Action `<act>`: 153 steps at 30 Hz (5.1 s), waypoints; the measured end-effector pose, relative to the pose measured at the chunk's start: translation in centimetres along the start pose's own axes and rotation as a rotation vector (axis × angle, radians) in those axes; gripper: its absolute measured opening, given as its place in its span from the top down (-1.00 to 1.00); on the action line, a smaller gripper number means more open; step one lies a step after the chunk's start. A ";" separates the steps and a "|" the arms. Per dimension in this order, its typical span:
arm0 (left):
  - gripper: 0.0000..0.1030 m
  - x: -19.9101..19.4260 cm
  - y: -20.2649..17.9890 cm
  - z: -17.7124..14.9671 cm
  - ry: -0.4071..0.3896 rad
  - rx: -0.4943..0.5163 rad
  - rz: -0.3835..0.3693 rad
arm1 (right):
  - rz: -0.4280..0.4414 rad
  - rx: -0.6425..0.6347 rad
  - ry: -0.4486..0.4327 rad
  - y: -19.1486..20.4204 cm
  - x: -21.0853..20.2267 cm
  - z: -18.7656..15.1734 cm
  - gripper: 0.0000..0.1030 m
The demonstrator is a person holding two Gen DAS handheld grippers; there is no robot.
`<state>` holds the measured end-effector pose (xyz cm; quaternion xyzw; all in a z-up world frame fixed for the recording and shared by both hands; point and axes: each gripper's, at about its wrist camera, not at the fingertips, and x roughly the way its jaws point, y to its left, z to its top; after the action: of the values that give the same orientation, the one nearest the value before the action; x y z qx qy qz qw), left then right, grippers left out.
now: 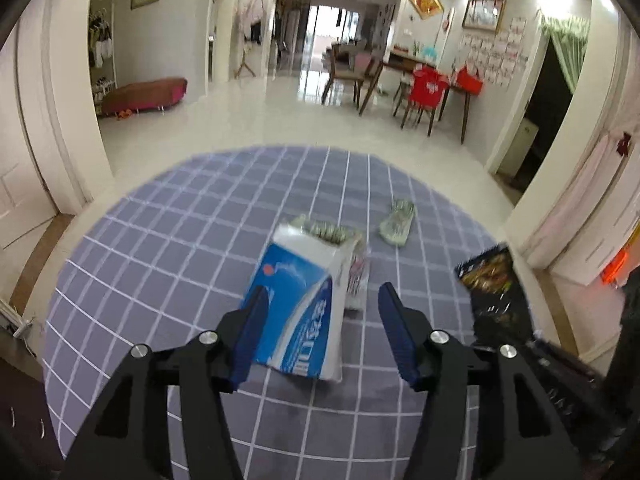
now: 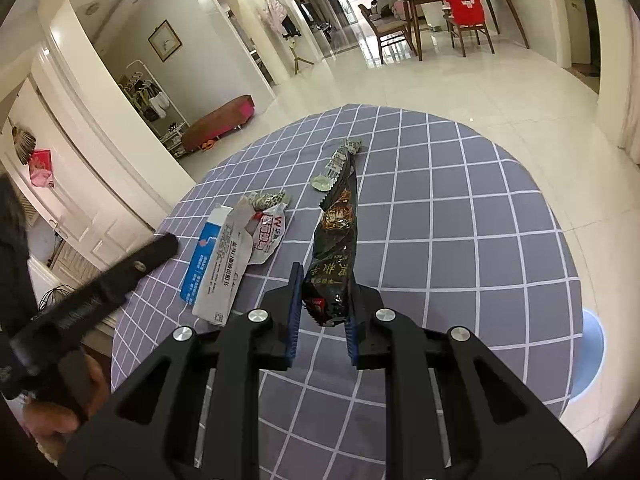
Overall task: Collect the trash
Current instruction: 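Grasp the blue tissue box with left tool while right tool grasps black snack bag, then carry tissue box and snack bag over the bucket and open both tools, then move both tools back to the table, then grasp the red-white wrapper with left tool while right tool grasps green receipt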
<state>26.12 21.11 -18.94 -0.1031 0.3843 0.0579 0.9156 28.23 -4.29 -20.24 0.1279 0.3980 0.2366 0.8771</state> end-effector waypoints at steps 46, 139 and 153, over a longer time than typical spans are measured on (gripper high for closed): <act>0.59 0.4 -33.8 -7.8 0.050 0.472 -0.513 | -0.274 0.312 -0.345 -21.6 -21.4 -6.6 0.63; -0.64 7.4 1.6 4.0 0.086 -0.032 -0.069 | -0.080 0.009 -0.056 0.1 4.5 6.3 -0.33; 0.80 9.5 0.5 3.6 0.086 0.090 -0.103 | -0.103 0.004 -0.001 -0.4 10.4 8.8 -0.33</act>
<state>35.10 22.66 -23.36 -0.0839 0.4196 -0.0108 0.9038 40.99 0.39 -21.31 0.1091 0.4042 0.1903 0.8880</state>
